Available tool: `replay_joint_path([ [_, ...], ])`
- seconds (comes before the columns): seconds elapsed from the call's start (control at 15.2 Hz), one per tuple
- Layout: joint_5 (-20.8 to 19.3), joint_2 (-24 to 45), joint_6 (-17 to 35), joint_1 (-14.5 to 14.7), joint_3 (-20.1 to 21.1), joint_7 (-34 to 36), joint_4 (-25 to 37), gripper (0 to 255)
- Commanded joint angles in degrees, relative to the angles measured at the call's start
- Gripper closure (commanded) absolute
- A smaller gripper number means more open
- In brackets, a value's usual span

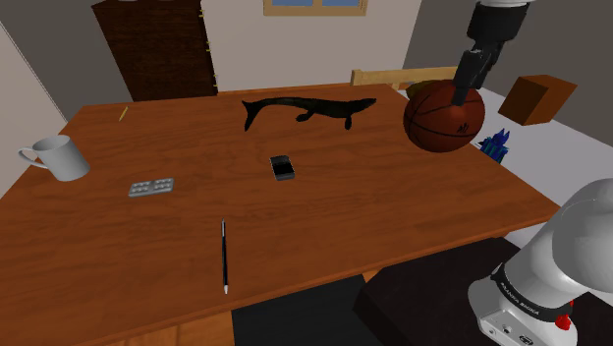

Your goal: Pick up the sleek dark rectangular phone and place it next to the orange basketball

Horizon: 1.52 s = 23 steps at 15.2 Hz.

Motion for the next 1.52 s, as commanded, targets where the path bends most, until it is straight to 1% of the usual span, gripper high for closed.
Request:
replay_joint_path([
  [0.0,0.0,0.0,0.0,0.0,0.0,0.0,0.0,0],
  [0.4,3.4,6.9,8.7,0.5,4.9,8.3,-1.7,0],
  [0.79,5.3,16.3,17.0,0.7,9.5,16.3,-0.4,0],
  [1.12,5.1,25.6,23.2,0.6,13.1,23.0,3.0,0],
  [1.45,3.0,36.0,28.1,0.6,16.0,30.1,8.3,0],
])
